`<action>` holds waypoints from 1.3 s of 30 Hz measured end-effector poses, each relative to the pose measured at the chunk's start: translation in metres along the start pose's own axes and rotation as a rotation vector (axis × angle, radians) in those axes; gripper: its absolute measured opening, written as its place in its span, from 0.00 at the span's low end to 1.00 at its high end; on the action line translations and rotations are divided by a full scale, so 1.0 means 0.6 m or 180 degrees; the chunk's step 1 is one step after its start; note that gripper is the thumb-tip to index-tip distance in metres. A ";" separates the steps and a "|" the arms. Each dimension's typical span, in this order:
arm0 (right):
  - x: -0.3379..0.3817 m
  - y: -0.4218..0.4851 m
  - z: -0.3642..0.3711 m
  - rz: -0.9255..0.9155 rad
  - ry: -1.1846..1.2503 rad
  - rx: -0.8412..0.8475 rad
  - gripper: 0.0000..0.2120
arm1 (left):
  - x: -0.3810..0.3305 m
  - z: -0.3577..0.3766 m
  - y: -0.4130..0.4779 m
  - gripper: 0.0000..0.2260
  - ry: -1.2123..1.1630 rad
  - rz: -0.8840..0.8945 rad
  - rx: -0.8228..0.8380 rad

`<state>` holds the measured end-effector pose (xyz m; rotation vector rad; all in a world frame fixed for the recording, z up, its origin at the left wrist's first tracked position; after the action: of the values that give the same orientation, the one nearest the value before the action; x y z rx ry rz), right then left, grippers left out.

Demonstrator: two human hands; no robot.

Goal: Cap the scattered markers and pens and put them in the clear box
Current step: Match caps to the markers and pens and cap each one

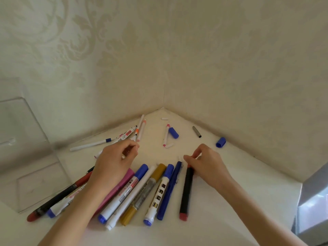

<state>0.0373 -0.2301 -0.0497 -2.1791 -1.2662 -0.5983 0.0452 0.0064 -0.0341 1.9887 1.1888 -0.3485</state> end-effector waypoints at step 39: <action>0.077 0.031 0.011 -0.1273 0.1716 0.0498 0.10 | 0.028 -0.017 0.027 0.07 0.0085 0.0107 -0.0113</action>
<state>0.0754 -0.2037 -0.0303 -1.4933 -1.3832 -1.1146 0.0662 0.0204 -0.0292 1.9857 1.1689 -0.2829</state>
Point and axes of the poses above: each hand's wrist, its own y-axis towards the middle knuckle, its own z-axis out of the palm, x = y × z, the point moved 3 cm from there along y, towards the middle knuckle, and after that the axes turned 14 degrees about z, right-handed, at the moved point
